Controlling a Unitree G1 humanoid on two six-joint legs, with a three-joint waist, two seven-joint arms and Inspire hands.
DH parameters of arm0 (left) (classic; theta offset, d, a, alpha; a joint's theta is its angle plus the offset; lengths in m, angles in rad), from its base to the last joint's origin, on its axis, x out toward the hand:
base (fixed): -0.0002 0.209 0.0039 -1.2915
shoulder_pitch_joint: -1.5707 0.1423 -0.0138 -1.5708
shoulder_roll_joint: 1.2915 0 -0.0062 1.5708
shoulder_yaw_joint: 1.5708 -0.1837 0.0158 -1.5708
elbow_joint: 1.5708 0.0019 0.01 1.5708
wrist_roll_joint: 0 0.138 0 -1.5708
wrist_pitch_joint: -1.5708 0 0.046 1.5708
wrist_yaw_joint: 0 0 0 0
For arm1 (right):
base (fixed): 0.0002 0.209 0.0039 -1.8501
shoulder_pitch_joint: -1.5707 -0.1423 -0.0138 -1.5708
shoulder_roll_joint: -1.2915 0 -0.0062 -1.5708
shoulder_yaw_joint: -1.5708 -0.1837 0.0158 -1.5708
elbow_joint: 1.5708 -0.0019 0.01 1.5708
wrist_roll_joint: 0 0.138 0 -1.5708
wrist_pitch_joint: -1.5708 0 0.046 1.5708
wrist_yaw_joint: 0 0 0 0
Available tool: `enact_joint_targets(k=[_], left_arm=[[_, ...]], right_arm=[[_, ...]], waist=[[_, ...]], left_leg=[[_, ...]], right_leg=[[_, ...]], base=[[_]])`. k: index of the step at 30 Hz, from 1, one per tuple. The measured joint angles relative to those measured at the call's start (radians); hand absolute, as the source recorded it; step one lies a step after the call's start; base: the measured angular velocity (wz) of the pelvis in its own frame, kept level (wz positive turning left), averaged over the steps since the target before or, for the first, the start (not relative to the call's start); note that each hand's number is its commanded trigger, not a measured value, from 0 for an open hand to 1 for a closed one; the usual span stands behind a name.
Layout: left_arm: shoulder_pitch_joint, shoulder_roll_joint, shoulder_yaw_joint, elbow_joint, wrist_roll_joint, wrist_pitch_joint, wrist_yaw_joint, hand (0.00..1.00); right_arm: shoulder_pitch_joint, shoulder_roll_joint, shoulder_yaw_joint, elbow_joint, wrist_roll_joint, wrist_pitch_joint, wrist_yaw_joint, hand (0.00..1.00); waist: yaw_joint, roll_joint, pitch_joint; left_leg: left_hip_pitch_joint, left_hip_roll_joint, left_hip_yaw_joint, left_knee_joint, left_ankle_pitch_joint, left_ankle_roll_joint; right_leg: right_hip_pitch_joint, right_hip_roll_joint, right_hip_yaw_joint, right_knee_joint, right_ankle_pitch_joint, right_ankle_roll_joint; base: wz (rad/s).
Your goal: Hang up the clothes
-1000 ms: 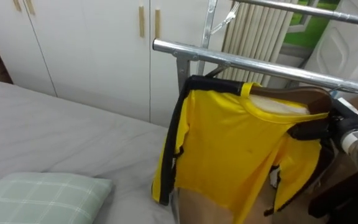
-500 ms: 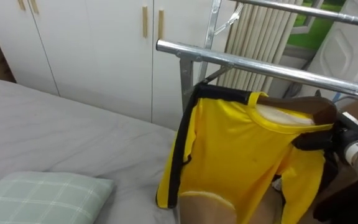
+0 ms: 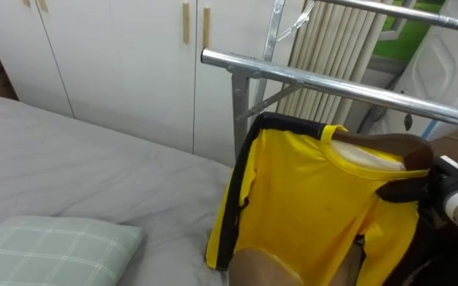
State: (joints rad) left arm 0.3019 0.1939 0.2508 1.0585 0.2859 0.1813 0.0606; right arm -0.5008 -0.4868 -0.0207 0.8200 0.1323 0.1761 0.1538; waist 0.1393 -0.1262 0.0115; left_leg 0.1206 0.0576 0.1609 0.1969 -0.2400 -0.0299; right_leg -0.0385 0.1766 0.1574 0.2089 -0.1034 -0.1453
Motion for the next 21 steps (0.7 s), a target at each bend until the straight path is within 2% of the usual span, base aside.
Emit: enact_joint_targets(k=[7,11,21], left_arm=[[-0.006,0.018,0.001,-0.001,0.000,0.000,-0.034,0.00],[-0.007,0.024,0.003,0.000,0.002,0.000,-0.046,0.00],[-0.001,0.026,0.004,0.000,0.023,0.000,-0.050,0.00]], right_arm=[[0.000,-0.043,0.036,0.010,-0.001,-0.001,0.085,1.00],[0.000,-0.062,0.038,0.035,-0.031,0.000,0.151,1.00],[0.000,-0.068,0.038,0.083,-0.050,0.000,0.245,1.00]], waist=[[0.000,-0.001,-0.0006],[0.000,-0.001,-0.0010],[0.000,-0.002,-0.0071]], left_leg=[[0.005,0.001,-0.003,-0.001,0.000,0.000],[0.011,0.000,-0.029,0.000,0.000,0.000],[0.026,-0.001,-0.031,0.000,0.000,0.000]], right_leg=[[0.007,-0.002,-0.017,-0.003,-0.001,-0.001],[0.019,-0.002,-0.015,-0.004,-0.002,-0.003],[0.034,-0.003,-0.016,-0.002,-0.001,-0.003]], base=[[0.06],[0.05],[0.00]])
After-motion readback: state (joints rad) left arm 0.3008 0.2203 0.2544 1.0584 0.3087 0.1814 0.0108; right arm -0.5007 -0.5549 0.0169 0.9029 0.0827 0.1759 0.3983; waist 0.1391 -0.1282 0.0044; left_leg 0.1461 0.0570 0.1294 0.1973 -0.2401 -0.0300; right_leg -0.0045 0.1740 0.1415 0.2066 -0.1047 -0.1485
